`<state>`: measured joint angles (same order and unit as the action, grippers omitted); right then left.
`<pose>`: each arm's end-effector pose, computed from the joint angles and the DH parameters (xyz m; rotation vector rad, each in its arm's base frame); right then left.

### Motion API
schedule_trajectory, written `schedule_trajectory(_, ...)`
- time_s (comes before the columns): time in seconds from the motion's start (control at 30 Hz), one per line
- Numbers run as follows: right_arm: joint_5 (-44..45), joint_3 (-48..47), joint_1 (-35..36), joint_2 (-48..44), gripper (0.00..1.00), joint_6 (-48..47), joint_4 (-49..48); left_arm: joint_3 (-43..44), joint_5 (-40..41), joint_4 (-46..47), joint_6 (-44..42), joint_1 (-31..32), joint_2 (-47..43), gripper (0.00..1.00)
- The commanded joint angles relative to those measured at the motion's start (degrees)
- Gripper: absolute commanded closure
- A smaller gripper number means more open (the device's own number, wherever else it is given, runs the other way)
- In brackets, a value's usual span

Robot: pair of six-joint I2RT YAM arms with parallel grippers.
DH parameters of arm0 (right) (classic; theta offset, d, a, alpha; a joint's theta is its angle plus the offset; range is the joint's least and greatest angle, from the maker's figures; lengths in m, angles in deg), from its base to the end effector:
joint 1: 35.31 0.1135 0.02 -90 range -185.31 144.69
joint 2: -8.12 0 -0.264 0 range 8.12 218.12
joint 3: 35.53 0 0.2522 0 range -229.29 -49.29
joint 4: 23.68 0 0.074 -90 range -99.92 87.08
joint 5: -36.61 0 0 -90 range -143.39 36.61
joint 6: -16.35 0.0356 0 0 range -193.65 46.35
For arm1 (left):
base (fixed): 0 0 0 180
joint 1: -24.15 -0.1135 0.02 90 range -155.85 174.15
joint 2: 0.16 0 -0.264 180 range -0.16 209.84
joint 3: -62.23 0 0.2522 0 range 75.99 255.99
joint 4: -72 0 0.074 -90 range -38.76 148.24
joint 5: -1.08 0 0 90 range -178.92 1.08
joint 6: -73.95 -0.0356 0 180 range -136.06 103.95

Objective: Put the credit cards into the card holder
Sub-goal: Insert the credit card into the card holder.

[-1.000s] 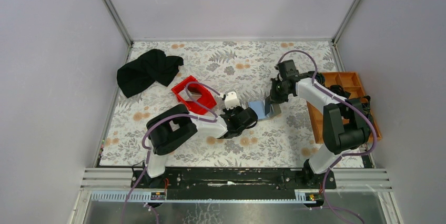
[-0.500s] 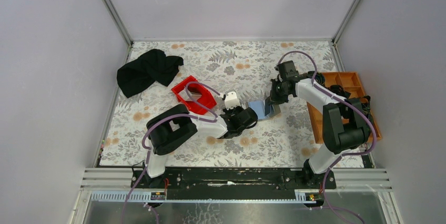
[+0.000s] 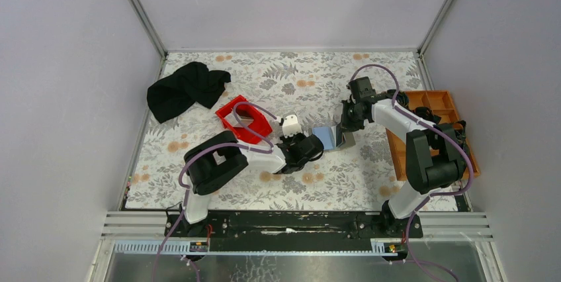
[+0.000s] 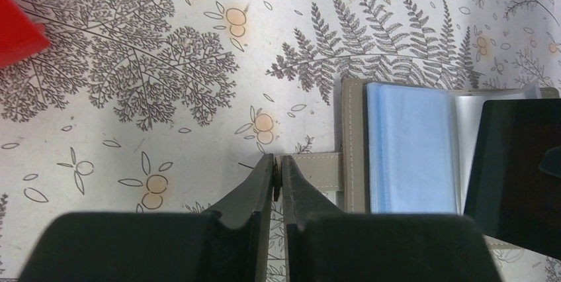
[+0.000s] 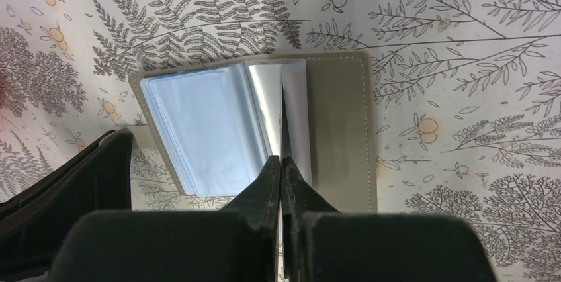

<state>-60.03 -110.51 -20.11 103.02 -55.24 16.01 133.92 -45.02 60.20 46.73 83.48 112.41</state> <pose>0.3222 0.0918 0.1963 0.0324 2.6447 0.3545 0.2112 -0.3077 0.1130 -0.3604 2.1595 -0.2180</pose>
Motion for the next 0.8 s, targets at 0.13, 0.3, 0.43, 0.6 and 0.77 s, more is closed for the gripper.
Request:
schedule_trajectory(0.13, -7.1, 1.9, -1.5, -0.9, 1.0, 0.8, -4.7, -4.4, -3.7, -19.4, -4.1, -2.4, 7.0, 1.0)
schedule_trajectory(0.3, -8.5, 2.0, -1.8, -1.1, 1.0, 1.1, -5.4, -4.4, -3.6, -19.6, -4.5, -2.4, 7.3, 1.0)
schedule_trajectory(0.43, -9.3, 1.6, -1.9, -1.3, 1.0, 1.1, -5.3, -4.2, -3.6, -19.9, -4.5, -2.5, 7.6, 1.0)
schedule_trajectory(0.6, -10.6, 1.5, -1.9, -1.2, 1.0, 1.4, -5.7, -3.7, -3.6, -20.9, -3.8, -2.7, 8.3, 1.0)
schedule_trajectory(0.77, -11.1, 1.3, -2.0, -1.6, 1.0, 1.3, -5.7, -3.6, -3.8, -21.0, -3.5, -2.8, 8.6, 1.0)
